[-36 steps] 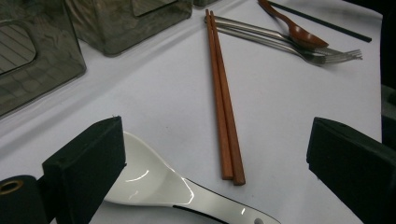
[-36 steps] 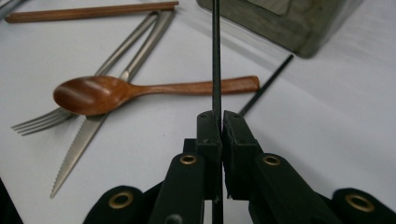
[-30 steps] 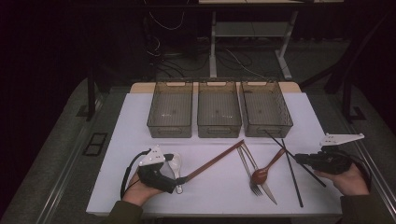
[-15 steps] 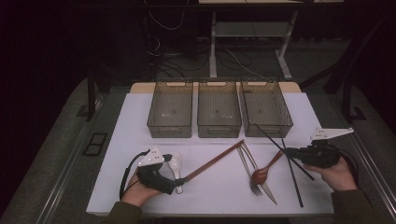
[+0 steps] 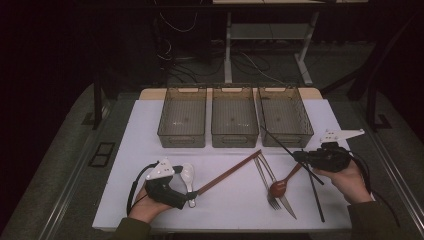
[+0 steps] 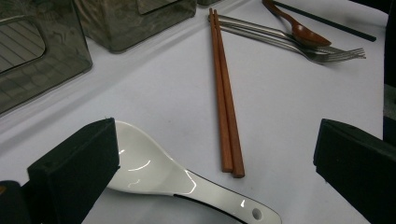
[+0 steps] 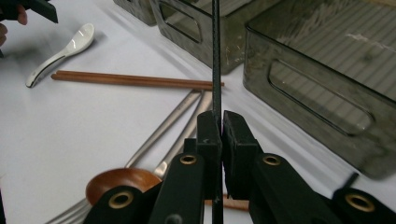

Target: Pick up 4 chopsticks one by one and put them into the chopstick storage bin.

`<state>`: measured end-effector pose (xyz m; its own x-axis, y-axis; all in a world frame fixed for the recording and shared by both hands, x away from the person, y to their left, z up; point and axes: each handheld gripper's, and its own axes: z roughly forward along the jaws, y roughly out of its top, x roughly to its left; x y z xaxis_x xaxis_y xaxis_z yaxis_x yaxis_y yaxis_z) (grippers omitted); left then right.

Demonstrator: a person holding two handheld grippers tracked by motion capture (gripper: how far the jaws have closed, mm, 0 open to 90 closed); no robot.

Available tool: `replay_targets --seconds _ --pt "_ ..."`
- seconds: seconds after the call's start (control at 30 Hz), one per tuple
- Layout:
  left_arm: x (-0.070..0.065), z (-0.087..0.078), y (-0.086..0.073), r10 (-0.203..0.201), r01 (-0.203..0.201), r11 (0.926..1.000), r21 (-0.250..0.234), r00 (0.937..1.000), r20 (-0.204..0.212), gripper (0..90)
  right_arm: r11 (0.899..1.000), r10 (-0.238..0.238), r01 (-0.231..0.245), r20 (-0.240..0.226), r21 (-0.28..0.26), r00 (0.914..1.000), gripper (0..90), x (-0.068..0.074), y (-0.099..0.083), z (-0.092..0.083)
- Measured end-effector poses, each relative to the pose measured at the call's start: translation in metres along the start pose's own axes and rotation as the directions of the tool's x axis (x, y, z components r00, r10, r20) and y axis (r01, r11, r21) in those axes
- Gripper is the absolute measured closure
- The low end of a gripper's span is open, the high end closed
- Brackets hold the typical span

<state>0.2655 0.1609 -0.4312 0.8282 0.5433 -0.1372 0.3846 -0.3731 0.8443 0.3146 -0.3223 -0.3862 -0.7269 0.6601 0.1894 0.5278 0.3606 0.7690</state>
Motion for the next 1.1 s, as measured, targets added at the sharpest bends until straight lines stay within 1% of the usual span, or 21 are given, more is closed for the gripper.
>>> replay_targets --seconds 0.07,0.23,0.47,0.6,0.7,0.83,1.0,1.1 --pt "0.000 0.000 0.000 0.002 -0.002 1.0000 0.004 1.0000 0.002 0.0 1.000 -0.010 0.010 -0.003 -0.002 0.9999 85.8 0.001 0.005 0.006" --pt "0.001 0.000 -0.001 -0.002 0.002 1.0000 -0.001 1.0000 0.002 0.0 1.000 -0.018 0.018 -0.009 -0.009 0.9998 85.9 0.003 0.011 0.013" --pt "0.001 0.001 -0.001 0.004 -0.004 1.0000 0.005 1.0000 0.003 0.0 0.999 -0.030 0.030 -0.022 -0.017 0.9993 85.8 0.006 0.025 0.027" --pt "0.000 0.000 -0.001 0.003 -0.003 1.0000 0.002 1.0000 0.006 0.0 0.999 -0.045 0.045 -0.031 -0.018 0.9985 85.8 0.009 0.034 0.035" --pt "0.000 0.000 -0.001 0.003 -0.003 1.0000 0.004 1.0000 0.004 0.0 0.999 -0.049 0.048 -0.035 -0.019 0.9982 85.8 0.011 0.037 0.038" --pt "0.000 0.001 -0.001 0.000 0.000 1.0000 -0.005 1.0000 0.006 0.0 0.998 -0.059 0.058 -0.036 -0.026 0.9976 85.8 0.014 0.043 0.044" --pt "0.001 0.003 -0.001 -0.001 0.001 1.0000 -0.008 0.9999 0.013 0.0 0.998 -0.061 0.060 -0.036 -0.027 0.9975 85.8 0.016 0.049 0.050" --pt "0.000 0.003 -0.001 -0.001 0.002 0.9999 -0.012 1.0000 0.010 0.0 0.998 -0.057 0.055 -0.032 -0.036 0.9979 85.8 0.018 0.054 0.052"
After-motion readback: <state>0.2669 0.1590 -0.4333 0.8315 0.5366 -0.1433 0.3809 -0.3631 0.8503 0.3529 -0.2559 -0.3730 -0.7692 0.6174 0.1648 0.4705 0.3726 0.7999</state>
